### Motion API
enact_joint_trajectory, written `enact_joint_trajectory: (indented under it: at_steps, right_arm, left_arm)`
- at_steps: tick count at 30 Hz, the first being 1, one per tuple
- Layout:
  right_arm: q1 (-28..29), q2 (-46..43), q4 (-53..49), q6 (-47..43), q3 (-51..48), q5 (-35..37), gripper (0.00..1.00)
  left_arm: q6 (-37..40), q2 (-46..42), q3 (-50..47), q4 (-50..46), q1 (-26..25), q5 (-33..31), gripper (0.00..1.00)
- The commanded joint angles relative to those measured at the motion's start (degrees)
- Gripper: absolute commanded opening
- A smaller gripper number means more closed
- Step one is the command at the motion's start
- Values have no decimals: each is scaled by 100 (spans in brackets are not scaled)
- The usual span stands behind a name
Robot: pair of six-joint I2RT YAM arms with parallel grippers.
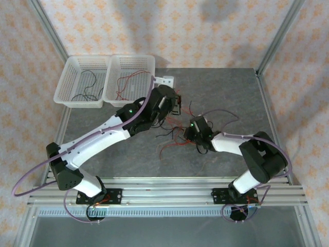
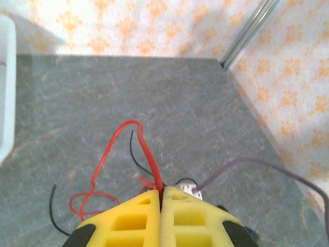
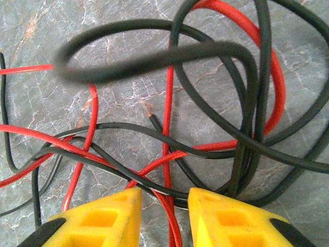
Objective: Untangle the cables
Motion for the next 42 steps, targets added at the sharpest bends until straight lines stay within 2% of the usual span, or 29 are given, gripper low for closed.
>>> enact_joint_trajectory:
  at_steps: [1, 7, 12, 14, 20, 27, 33, 39, 42]
  right_arm:
    - [-89, -124, -100, 175, -361, 375, 30]
    - [-166, -567, -224, 274, -795, 608, 30]
    - [-204, -971, -396, 326, -1102, 750, 30]
    - [-204, -1129, -451, 351, -1207, 774, 30]
    - [-204, -1727, -597, 343, -1373, 584, 33]
    - [-204, -2651, -1332, 84, -1102, 381, 43]
    - [-204, -3298, -1876, -24, -823, 222, 49]
    - [-204, -3681, -2276, -69, -610, 230, 50]
    - [-204, -3775, -2368, -77, -569, 265, 50]
  left_arm:
    - [432, -248, 658, -417, -19, -602, 0]
    - [818, -283, 1405, -643, -13, -1295, 0]
    - [1270, -183, 1811, -754, 12, -2329, 0]
    - [1450, -99, 1985, -755, 144, -2552, 0]
    - [1783, 240, 2320, -457, 1017, -2239, 0]
    - [1979, 705, 2311, 273, 1824, -1865, 0]
    - [2045, 1171, 2042, 958, 2355, -1579, 0]
    - [2034, 1815, 1719, 1575, 2934, -1438, 0]
    - [1875, 2135, 1512, 1799, 3181, -1143, 0]
